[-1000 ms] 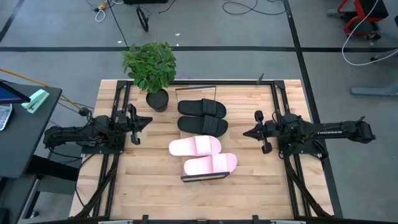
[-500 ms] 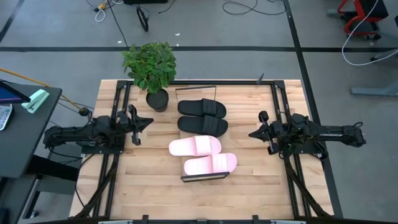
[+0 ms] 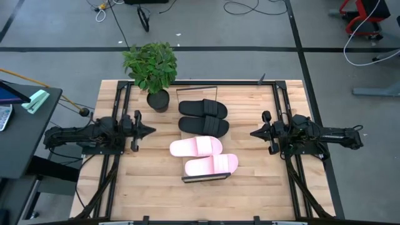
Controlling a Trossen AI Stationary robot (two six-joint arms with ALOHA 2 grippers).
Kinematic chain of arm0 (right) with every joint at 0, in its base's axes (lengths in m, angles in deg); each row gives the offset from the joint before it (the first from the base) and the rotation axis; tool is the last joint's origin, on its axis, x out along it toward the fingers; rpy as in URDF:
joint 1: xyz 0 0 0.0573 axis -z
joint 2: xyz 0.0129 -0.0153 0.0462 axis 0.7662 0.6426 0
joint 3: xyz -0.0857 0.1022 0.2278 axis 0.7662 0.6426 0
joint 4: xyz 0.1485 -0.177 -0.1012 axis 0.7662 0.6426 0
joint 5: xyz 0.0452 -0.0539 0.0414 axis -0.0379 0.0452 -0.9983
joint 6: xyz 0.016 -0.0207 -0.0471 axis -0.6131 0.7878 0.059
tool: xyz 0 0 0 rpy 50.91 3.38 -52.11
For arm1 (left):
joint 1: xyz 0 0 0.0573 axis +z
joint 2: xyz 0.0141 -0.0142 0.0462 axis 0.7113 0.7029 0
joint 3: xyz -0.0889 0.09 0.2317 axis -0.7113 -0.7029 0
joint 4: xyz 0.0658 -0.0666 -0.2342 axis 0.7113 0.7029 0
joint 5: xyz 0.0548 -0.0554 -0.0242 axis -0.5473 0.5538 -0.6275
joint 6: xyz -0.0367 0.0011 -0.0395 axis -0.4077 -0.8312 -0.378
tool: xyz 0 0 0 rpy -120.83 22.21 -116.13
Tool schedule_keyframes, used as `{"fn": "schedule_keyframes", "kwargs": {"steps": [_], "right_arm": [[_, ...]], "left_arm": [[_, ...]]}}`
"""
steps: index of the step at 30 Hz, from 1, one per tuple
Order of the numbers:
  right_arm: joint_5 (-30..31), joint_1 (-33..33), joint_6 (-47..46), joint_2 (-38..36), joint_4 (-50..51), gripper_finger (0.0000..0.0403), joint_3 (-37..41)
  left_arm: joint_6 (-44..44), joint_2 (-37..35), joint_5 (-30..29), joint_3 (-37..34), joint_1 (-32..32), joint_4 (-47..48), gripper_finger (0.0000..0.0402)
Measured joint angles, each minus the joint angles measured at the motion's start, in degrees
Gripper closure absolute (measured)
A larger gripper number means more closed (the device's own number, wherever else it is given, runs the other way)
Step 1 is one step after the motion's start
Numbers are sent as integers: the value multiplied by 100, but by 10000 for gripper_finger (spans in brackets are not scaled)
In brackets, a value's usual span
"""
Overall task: Pick and place slides into the shelf
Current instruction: Return to Home Position
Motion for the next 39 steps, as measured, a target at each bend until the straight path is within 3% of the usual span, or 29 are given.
{"fn": "schedule_keyframes", "kwargs": {"steps": [4,13,27,39], "right_arm": [[-13,0,0,0,2,403,0],[-90,0,-31,0,2,403,0],[-43,0,-304,133,9,384,0],[-42,0,-302,138,9,385,2]], "left_arm": [[75,1,365,0,-1,98,397],[26,2,335,0,64,98,370],[-390,2,278,0,57,119,388],[-387,2,280,0,57,120,369]]}}
